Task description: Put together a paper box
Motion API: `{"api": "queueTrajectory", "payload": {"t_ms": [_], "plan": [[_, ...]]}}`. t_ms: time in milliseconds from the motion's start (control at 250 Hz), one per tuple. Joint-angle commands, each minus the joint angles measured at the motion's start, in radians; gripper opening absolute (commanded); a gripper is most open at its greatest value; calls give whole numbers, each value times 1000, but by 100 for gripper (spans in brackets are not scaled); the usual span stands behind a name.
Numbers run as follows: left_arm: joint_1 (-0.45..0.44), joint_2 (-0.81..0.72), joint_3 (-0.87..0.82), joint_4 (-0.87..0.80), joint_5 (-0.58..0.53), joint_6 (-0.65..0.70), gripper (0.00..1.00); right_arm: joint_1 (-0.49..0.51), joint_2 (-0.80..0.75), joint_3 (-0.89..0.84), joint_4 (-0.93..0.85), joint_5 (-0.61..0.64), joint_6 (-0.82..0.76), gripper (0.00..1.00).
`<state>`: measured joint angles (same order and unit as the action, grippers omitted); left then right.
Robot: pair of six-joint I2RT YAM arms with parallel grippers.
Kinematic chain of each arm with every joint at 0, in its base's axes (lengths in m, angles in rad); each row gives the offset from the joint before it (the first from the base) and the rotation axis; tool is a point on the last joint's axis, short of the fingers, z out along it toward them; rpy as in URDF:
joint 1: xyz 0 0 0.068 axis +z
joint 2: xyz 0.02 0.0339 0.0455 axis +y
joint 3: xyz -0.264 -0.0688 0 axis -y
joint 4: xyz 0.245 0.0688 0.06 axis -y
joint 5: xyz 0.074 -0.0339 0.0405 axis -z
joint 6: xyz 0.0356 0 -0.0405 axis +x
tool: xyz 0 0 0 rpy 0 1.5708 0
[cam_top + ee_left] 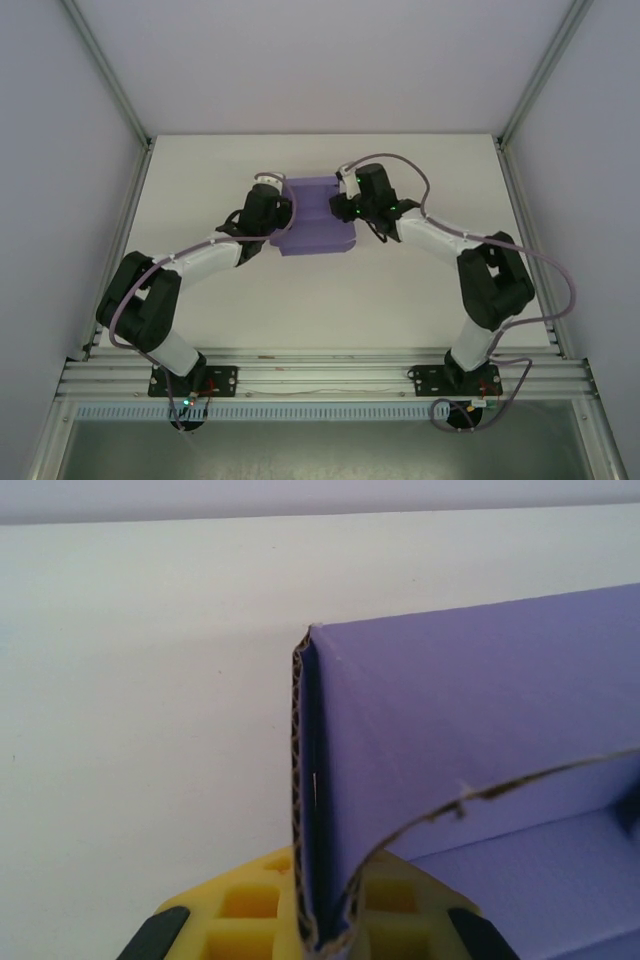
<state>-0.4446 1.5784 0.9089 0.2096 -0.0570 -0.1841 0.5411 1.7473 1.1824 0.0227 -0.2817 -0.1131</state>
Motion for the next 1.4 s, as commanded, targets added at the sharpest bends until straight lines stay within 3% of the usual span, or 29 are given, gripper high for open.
{"api": "queueTrajectory", "payload": {"t_ms": [0,136,220,240,324,564,652,755,855,1031,1239,1379,1399], "plan": [[-24,-9,14,47,39,-9,0,58,50,39,120,267,46,17],[-44,23,61,-1,-89,-47,0,120,116,109,89,711,101,8],[-51,50,102,-59,-176,-86,0,131,176,191,-41,964,185,5],[-51,53,109,-68,-188,-97,0,129,191,209,-71,1009,211,0],[-51,57,108,-68,-195,-119,0,126,236,247,-138,1099,227,0],[-51,63,120,-78,-205,-140,0,106,278,293,-250,1239,299,0],[-51,74,131,-85,-210,-141,0,106,276,286,-200,1243,283,0],[-51,87,145,-98,-216,-147,0,109,243,225,-64,1150,249,0],[-51,91,155,-107,-207,-155,0,111,232,211,-10,1190,274,0],[-56,89,154,-100,-199,-170,0,121,255,291,-153,1307,386,0],[-59,87,155,-104,-202,-182,0,129,174,150,12,1241,459,0],[-60,85,155,-102,-204,-190,0,135,150,130,31,1224,456,0],[-61,84,154,-102,-204,-189,0,135,144,124,35,1212,456,6]]}}
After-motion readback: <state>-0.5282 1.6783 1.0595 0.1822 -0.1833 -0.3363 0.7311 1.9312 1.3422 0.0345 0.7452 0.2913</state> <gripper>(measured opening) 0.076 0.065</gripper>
